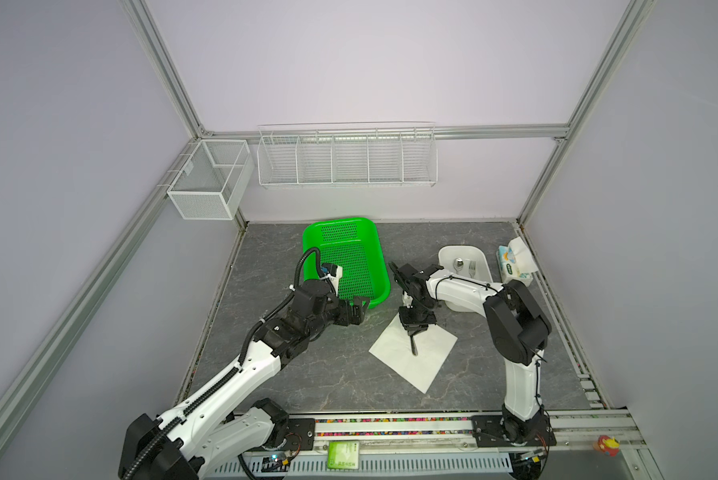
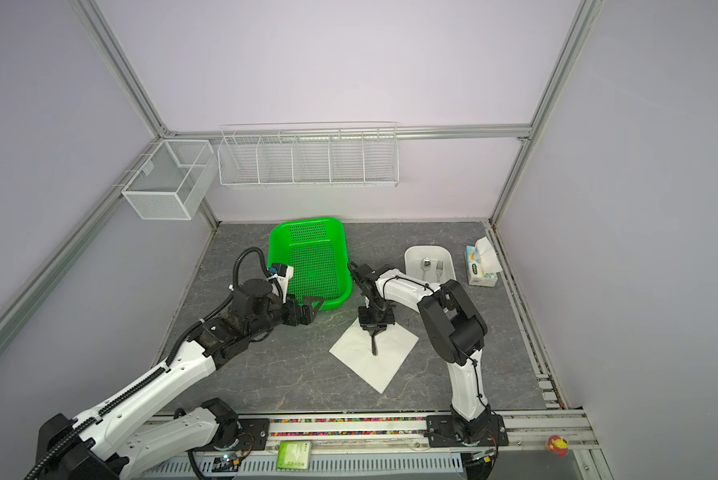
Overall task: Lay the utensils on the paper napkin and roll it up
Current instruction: 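Lower the knife onto the napkin with the right gripper, then open the right gripper, release the knife, and return over the tray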
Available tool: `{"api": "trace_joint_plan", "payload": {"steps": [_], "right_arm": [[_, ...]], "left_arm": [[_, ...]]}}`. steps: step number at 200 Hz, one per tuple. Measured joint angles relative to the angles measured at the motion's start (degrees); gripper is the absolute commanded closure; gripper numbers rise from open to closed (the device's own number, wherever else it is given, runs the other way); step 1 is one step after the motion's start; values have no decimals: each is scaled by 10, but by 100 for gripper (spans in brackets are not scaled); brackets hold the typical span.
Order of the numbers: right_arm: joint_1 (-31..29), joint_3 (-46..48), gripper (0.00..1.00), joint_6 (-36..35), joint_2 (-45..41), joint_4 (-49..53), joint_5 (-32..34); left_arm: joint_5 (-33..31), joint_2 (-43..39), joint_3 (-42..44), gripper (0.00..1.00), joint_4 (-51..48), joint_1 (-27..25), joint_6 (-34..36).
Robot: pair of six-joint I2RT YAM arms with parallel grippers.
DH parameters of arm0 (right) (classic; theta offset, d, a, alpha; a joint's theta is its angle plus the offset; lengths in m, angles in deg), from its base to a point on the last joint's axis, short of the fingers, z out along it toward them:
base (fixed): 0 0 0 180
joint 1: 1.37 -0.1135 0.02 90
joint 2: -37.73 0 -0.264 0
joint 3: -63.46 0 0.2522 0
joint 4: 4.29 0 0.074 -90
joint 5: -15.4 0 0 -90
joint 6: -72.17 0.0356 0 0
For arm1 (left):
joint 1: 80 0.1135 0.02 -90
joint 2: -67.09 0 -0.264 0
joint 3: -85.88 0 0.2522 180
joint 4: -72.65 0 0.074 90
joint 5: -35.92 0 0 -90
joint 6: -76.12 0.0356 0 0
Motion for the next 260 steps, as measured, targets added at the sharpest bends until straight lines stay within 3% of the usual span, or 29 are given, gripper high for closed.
{"api": "trace_joint_plan", "payload": {"steps": [129, 171, 199, 218, 260], "right_arm": [[-10, 13, 84, 17, -8, 7, 5], [-10, 13, 73, 23, -4, 7, 6], [-12, 12, 72, 25, -7, 7, 8], [-12, 12, 64, 26, -15, 5, 11], [-6, 10, 61, 23, -97, 0, 39]], "left_arm": [[0, 0, 0, 1, 0, 0, 0], [0, 4, 0, 1, 0, 0, 0], [1, 8, 0, 1, 0, 0, 0], [3, 11, 0, 1, 0, 0, 0], [5, 11, 0, 1, 0, 0, 0]]}}
